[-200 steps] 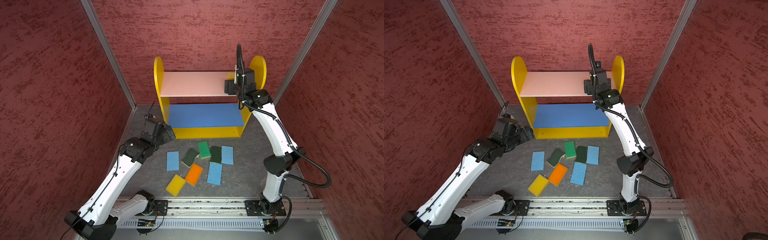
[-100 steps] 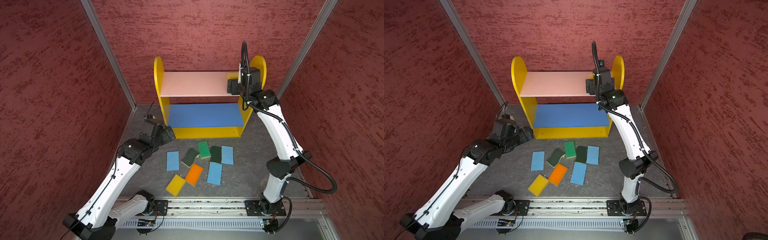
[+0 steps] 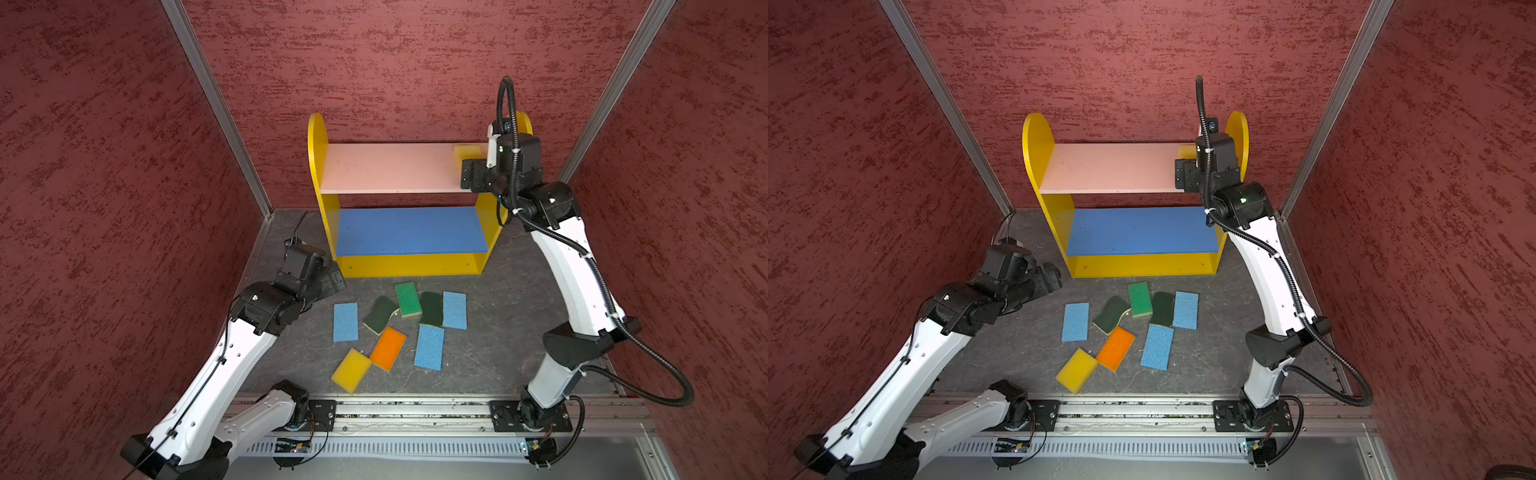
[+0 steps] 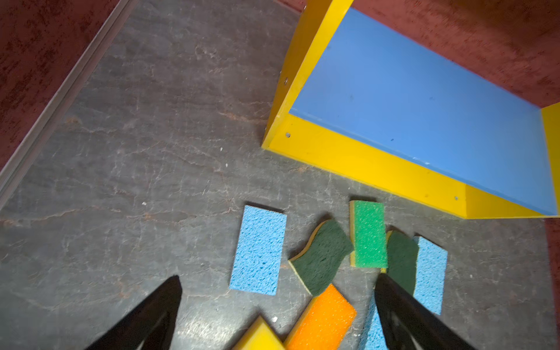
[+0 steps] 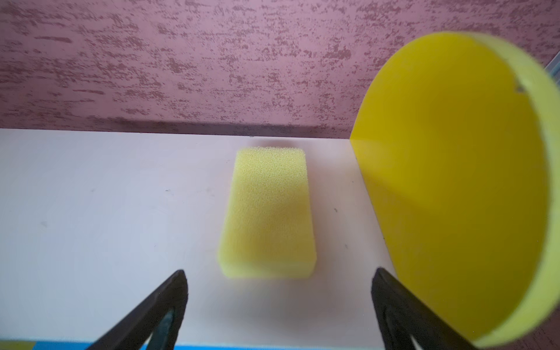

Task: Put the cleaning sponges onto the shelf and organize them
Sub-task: 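Open the right gripper and withdraw it while the left arm lowers toward the sponges, then lower the left gripper and close it on the light blue sponge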

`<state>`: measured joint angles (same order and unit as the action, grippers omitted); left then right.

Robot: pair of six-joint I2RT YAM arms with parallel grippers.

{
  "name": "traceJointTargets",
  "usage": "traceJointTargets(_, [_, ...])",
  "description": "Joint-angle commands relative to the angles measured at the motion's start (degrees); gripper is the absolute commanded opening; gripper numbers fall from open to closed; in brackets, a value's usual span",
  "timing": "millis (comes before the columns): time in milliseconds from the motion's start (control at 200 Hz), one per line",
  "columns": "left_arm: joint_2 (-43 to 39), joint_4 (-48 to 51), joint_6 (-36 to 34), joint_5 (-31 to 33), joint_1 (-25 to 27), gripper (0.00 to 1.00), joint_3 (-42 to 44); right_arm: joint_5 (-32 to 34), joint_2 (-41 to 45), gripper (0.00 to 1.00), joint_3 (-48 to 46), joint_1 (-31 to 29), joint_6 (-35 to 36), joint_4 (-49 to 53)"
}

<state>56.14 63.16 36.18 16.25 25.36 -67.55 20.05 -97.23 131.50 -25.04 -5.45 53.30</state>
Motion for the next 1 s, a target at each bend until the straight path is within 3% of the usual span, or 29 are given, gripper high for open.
traceJointTargets(0, [-0.93, 3.96, -0.25, 0.59, 0.21, 0.99, 3.04, -3.91, 6.72, 0.96, -6.07, -0.49, -2.14, -0.29])
traceJointTargets(276, [-1.2, 1.45, -1.89, -4.18, 1.95, 1.0, 11.95, -11.45, 22.9, 0.99, -26.38, -0.54, -7.4, -7.33])
traceJointTargets(556, [-0.54, -6.45, 2.61, -7.62, 5.66, 0.99, 20.69, -20.57, 33.48, 0.99, -49.16, -0.4, -15.15, -12.47])
traceJointTargets(812, [7.3, -10.16, 4.6, -5.26, 6.47, 0.99, 23.5, -25.35, 41.26, 0.99, -66.19, 0.56, -22.93, -18.1])
traceJointTargets(997, [12.77, -13.19, 4.42, -5.23, 7.39, 1.0, 24.22, -26.92, 45.01, 0.99, -72.7, 2.02, -24.95, -17.86])
